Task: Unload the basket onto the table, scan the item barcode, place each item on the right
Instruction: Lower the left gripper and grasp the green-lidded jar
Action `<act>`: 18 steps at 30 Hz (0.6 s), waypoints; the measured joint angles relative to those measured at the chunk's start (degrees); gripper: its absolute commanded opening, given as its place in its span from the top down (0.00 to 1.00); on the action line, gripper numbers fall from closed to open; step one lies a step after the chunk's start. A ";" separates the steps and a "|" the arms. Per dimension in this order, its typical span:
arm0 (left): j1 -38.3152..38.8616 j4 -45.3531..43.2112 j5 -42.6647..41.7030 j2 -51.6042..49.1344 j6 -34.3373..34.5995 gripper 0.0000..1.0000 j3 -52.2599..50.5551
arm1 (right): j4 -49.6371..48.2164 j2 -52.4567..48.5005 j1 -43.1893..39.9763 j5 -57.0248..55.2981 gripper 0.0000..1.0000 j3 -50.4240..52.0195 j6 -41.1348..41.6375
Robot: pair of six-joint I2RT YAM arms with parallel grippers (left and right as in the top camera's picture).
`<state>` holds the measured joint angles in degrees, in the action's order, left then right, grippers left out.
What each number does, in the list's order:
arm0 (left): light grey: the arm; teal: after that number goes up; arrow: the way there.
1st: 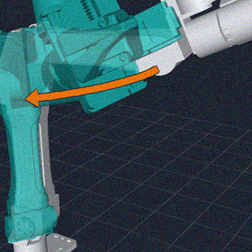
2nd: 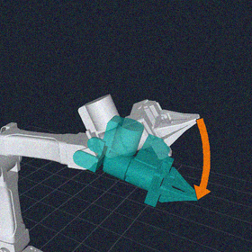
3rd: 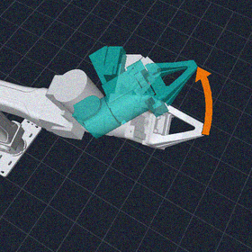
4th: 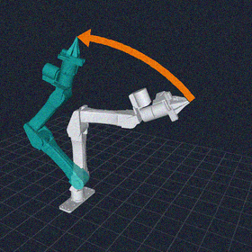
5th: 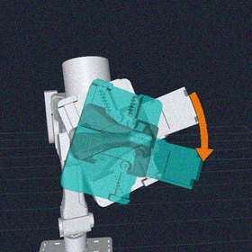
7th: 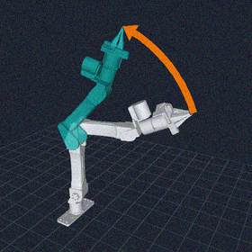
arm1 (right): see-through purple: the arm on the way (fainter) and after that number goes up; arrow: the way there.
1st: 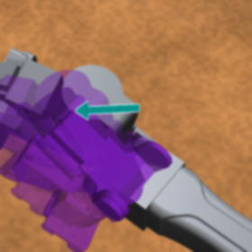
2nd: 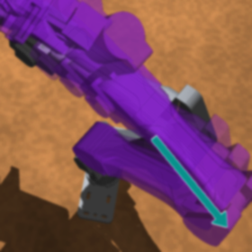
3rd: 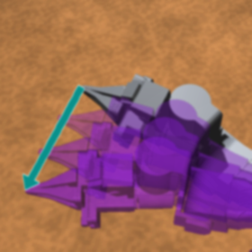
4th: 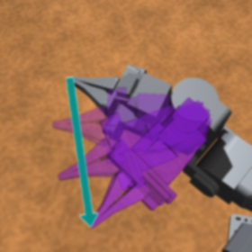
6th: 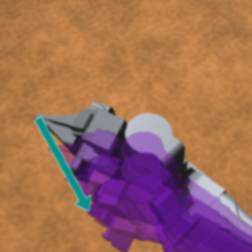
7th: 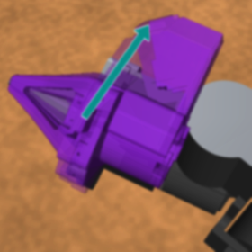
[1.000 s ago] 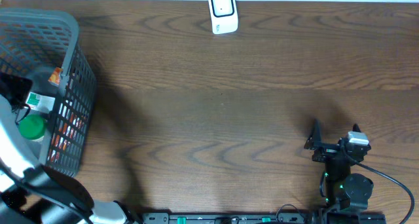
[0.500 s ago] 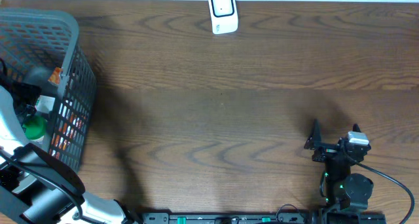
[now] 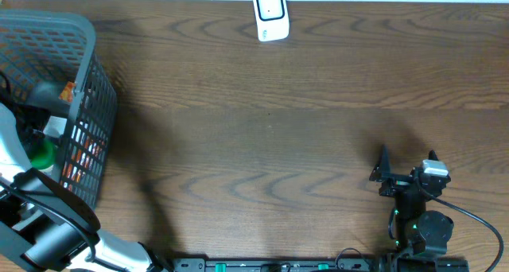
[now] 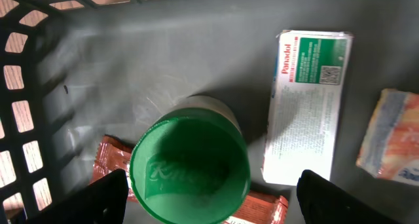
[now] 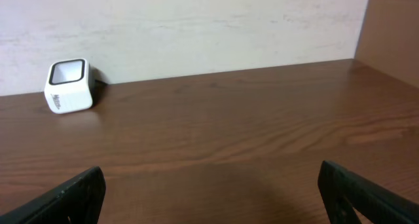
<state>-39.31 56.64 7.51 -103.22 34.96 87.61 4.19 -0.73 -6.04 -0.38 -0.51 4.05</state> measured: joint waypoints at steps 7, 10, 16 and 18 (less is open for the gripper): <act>-0.35 -0.22 0.20 -0.31 0.33 0.17 -2.25 | 0.00 0.00 0.00 0.00 0.01 0.00 0.00; -0.35 -1.40 0.20 -0.31 0.90 0.17 -4.22 | 0.00 0.00 0.00 0.00 0.01 0.00 0.00; -0.35 -2.99 1.16 -0.35 2.14 0.17 -7.10 | 0.00 0.00 0.00 0.00 0.01 0.00 0.00; -0.35 -3.19 1.70 -0.35 2.45 0.17 -7.34 | 0.00 0.00 0.00 0.00 0.01 0.00 0.00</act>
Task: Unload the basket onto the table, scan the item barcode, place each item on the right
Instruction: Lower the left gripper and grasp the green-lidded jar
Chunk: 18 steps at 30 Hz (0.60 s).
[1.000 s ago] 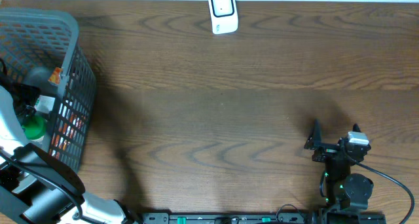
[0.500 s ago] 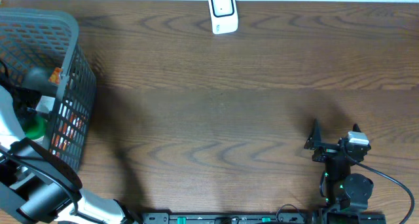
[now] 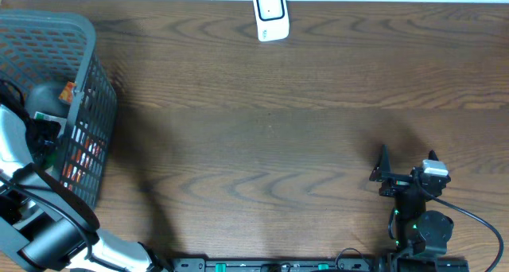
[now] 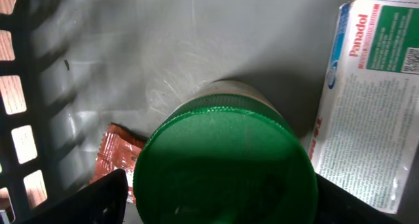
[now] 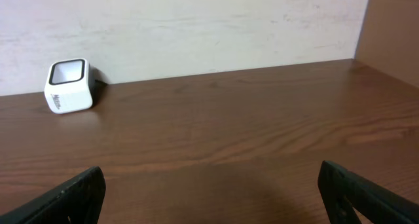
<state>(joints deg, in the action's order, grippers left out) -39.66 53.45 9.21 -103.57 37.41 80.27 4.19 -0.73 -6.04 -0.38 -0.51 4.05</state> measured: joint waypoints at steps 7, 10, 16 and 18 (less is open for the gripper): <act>0.00 -2.12 0.48 -0.28 0.13 0.17 -0.07 | 0.00 0.00 0.00 0.00 0.01 0.00 0.00; 0.00 -2.82 0.63 -1.75 0.15 0.17 -0.07 | 0.00 0.00 0.00 0.00 0.01 0.00 0.00; 0.00 -3.91 0.63 -6.51 0.13 0.17 -0.07 | 0.00 0.00 0.00 0.00 0.01 0.00 0.00; 0.00 -4.35 0.66 -7.48 0.13 0.17 -0.07 | 0.00 0.00 0.00 0.00 0.01 0.00 0.00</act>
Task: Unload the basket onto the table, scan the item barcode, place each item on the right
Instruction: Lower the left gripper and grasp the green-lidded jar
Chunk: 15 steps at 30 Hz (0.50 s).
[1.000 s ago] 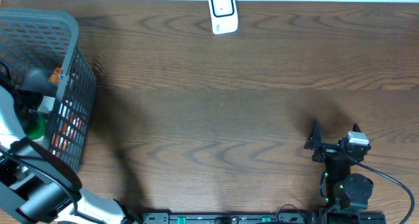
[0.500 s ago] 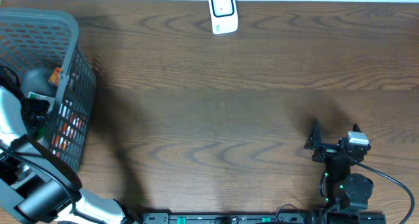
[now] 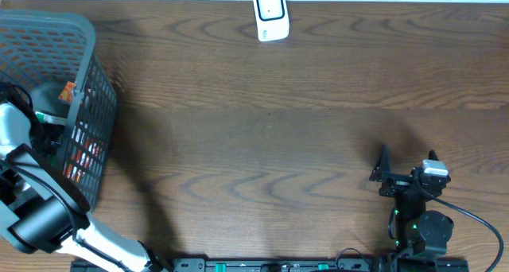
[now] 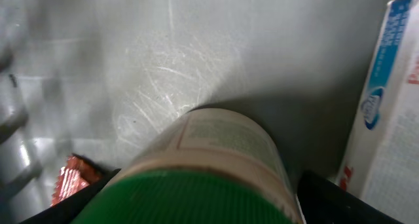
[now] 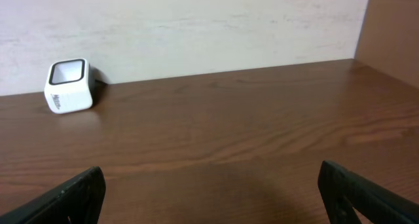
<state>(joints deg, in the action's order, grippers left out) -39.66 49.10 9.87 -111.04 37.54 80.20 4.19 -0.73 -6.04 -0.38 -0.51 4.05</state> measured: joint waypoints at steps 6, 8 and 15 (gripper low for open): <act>0.00 -0.63 0.66 -0.20 0.33 0.34 -0.02 | 0.00 0.00 0.00 0.00 0.01 0.00 0.00; -0.04 -0.96 0.79 -0.11 0.07 0.41 0.00 | 0.00 0.00 0.00 0.00 0.01 0.00 0.00; -0.04 -0.68 0.81 0.02 -0.04 0.45 0.13 | 0.00 0.00 0.00 0.00 0.01 0.00 0.00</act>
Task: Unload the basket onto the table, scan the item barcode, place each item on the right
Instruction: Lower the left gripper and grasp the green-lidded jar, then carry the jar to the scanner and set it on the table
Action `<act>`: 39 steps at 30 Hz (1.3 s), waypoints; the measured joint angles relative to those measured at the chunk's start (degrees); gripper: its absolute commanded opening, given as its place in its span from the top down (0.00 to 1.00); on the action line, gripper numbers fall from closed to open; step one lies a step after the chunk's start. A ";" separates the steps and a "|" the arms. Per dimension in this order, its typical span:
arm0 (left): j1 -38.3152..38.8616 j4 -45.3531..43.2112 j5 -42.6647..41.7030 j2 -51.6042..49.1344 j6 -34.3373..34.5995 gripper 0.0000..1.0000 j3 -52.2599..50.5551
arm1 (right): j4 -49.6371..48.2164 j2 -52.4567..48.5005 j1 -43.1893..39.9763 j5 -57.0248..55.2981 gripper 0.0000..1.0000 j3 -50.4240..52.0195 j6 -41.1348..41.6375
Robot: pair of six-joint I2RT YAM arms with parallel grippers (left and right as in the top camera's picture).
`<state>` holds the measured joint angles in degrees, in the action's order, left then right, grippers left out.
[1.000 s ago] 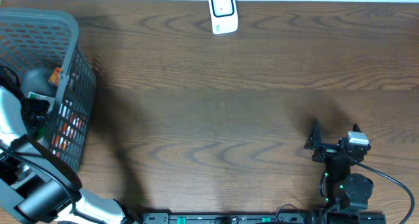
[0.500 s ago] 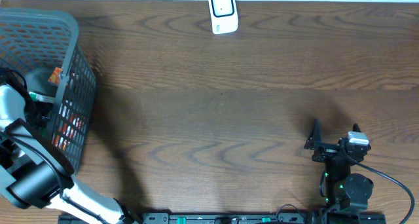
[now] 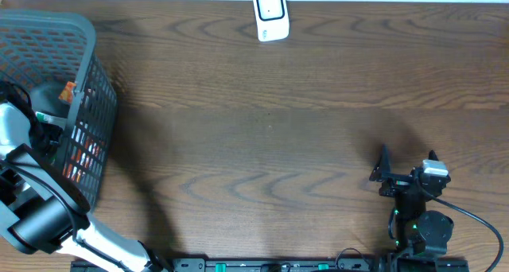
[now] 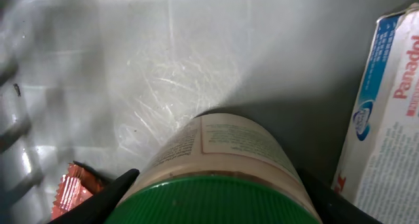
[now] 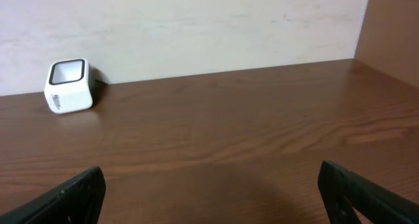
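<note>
A jar (image 4: 229, 152) with a green ribbed lid and a pale label stands on the floor of the grey mesh basket (image 3: 87, 49) at the table's left edge. My left gripper (image 4: 219, 198) is down inside the basket, its black fingers (image 4: 124, 185) pressed against both sides of the jar just under the lid. The white barcode scanner (image 3: 270, 15) sits at the far edge of the table, also in the right wrist view as the scanner (image 5: 67, 86). My right gripper (image 5: 213, 191) rests open and empty low over the table at the front right.
A Panadol box (image 4: 386, 119) lies flat in the basket right of the jar. An orange sachet (image 4: 69, 188) lies at the jar's left. The basket's walls stand round my left arm (image 3: 16, 137). Brown wooden tabletop (image 3: 270, 145) stretches between basket and right arm.
The left fingers have drawn in against the jar's sides, and the jar sits slightly lower in the wrist view. The right arm has not moved.
My left gripper hung open high above the green lid in the basket. Then it was lower, the lid filling the space between the fingers. Then the fingers were down beside the jar's body, and now they press on it. The right arm stayed still.
</note>
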<state>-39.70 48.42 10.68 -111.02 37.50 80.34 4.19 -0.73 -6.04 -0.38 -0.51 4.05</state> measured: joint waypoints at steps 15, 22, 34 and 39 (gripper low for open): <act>0.00 6.91 -3.45 12.22 -1.33 0.40 9.86 | 0.00 0.00 0.00 0.00 0.01 0.00 0.00; 0.00 4.76 -15.96 26.08 -1.29 0.40 16.13 | 0.00 0.00 0.00 0.00 0.01 0.00 0.00; 11.04 0.37 -42.45 28.15 3.43 0.40 16.61 | -0.02 0.00 0.00 0.00 0.01 0.00 0.00; 25.94 -1.07 -42.47 27.32 3.91 0.40 16.61 | -0.02 0.00 0.00 0.00 0.01 0.00 0.00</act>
<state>-13.76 47.35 -31.79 -83.70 41.41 96.95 4.16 -0.73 -6.04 -0.38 -0.51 4.05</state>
